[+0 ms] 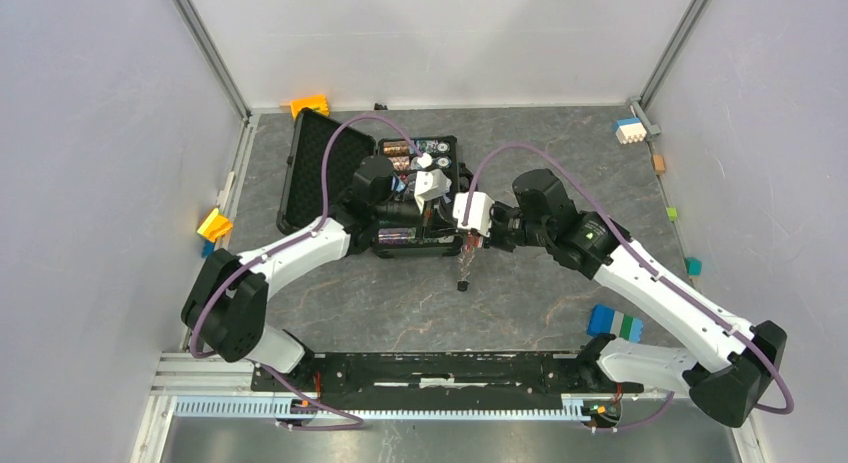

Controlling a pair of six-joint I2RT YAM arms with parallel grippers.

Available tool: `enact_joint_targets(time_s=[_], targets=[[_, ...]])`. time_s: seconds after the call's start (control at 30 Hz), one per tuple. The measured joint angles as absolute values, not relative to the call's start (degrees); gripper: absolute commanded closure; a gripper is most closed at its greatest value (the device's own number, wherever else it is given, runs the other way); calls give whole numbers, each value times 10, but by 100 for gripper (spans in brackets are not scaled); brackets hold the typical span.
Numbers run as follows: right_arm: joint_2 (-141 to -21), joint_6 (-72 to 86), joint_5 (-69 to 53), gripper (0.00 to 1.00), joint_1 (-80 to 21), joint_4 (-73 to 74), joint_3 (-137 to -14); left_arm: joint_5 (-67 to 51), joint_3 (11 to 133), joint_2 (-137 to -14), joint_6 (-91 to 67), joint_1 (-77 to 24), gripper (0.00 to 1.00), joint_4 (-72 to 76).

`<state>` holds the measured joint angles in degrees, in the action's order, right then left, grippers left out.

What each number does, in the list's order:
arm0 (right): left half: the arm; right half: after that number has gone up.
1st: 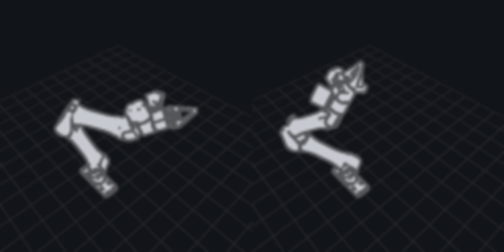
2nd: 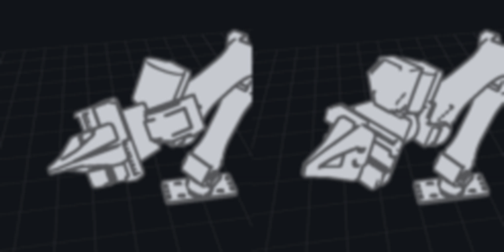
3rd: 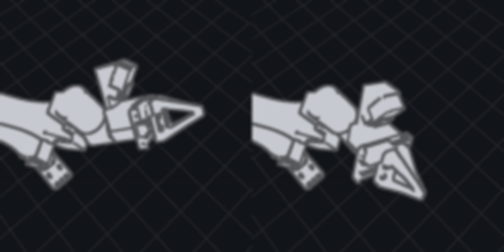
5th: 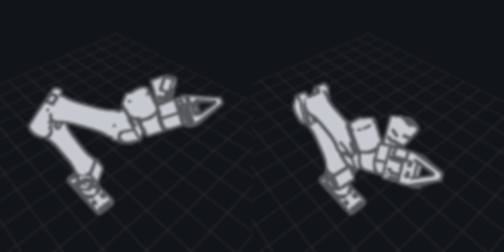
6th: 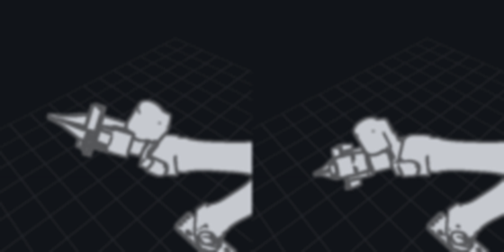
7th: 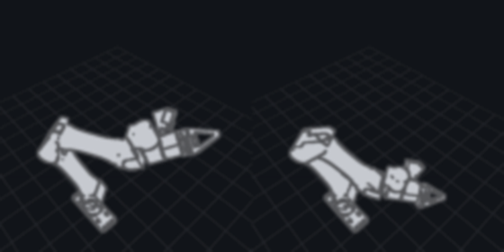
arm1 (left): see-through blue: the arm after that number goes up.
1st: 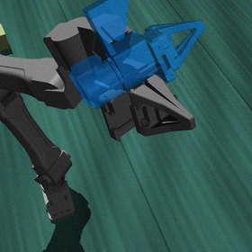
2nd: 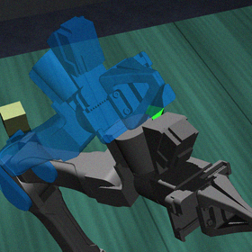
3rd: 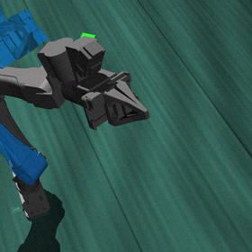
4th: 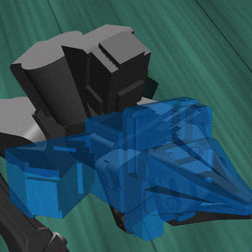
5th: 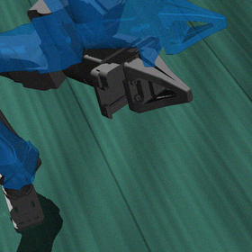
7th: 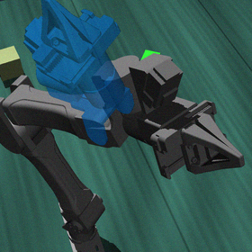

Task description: Put the keys on the keyring

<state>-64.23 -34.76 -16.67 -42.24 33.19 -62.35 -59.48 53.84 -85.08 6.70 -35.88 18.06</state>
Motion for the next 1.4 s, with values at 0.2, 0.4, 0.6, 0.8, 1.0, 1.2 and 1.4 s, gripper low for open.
enact_joint_targets(time_s=[0.2,0.4,0.6,0.8,1.0,1.2,1.4], targets=[[-633,-360,-163,100,-421,332,-612,-585,538,-844,49,-359,98,177],[-624,-366,-162,100,-421,329,-603,-574,538,-841,16,-359,98,183],[-622,-369,-163,100,-419,324,-600,-563,533,-841,-23,-359,98,202],[-619,-374,-164,98,-418,317,-590,-554,528,-841,-67,-359,98,225],[-619,-375,-167,95,-418,317,-582,-545,524,-841,-103,-360,98,251],[-619,-374,-170,100,-418,321,-581,-540,524,-839,-117,-361,98,279],[-619,-373,-168,100,-418,322,-577,-540,524,-838,-116,-361,98,278]])
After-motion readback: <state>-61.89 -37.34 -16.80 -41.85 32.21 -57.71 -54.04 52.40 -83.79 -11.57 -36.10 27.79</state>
